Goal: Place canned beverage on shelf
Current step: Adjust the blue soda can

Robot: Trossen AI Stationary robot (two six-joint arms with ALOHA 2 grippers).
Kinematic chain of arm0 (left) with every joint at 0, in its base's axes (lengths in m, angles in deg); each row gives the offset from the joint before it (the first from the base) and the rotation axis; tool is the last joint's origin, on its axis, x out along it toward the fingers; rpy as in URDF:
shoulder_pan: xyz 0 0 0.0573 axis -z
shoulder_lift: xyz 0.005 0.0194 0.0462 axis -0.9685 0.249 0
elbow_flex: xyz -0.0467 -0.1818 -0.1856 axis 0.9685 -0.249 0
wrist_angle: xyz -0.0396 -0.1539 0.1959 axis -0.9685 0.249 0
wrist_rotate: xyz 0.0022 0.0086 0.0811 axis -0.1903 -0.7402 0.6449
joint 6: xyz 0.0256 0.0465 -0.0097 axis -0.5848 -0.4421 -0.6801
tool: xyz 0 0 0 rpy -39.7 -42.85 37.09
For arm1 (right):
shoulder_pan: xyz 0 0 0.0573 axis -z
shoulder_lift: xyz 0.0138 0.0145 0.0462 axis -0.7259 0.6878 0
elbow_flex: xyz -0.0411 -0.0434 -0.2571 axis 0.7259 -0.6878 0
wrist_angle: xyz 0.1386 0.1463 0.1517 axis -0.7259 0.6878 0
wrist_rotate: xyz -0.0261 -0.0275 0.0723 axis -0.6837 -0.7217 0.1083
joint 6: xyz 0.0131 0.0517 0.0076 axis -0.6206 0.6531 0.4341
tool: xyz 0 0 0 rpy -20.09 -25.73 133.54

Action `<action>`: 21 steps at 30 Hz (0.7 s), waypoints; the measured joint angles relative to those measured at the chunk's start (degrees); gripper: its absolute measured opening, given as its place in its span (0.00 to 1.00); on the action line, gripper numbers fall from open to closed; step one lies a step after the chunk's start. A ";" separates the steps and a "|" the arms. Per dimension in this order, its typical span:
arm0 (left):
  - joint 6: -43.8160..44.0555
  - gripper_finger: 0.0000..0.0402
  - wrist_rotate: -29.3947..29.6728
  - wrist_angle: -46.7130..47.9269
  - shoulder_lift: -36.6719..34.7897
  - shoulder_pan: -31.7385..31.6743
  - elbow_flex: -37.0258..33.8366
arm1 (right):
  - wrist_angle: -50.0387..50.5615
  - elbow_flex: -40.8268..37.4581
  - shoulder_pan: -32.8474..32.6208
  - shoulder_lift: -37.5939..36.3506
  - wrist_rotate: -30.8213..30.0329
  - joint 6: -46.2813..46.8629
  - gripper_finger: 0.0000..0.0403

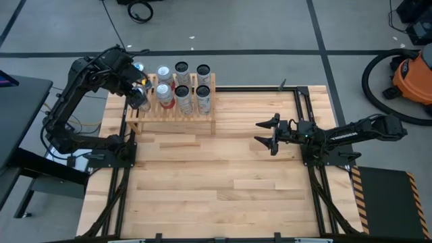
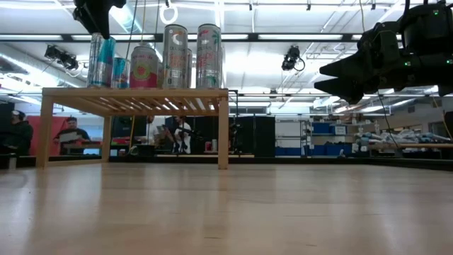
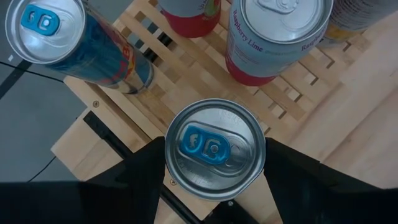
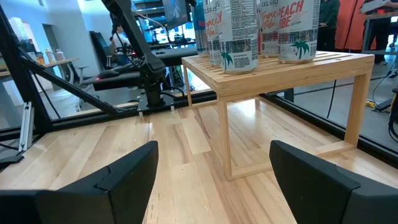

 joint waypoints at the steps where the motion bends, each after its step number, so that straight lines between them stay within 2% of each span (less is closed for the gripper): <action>1: 0.18 0.62 0.00 0.00 0.00 0.00 0.00 | 0.00 -0.01 0.00 -0.01 -0.01 -0.01 0.79; 14: 2.98 0.63 -0.14 0.00 0.00 0.00 0.00 | 0.00 0.01 0.00 -0.01 -0.01 0.01 0.79; 21: 4.24 0.72 -4.69 -0.07 -0.14 0.02 0.04 | 0.00 -0.01 0.00 -0.01 -0.01 0.01 0.79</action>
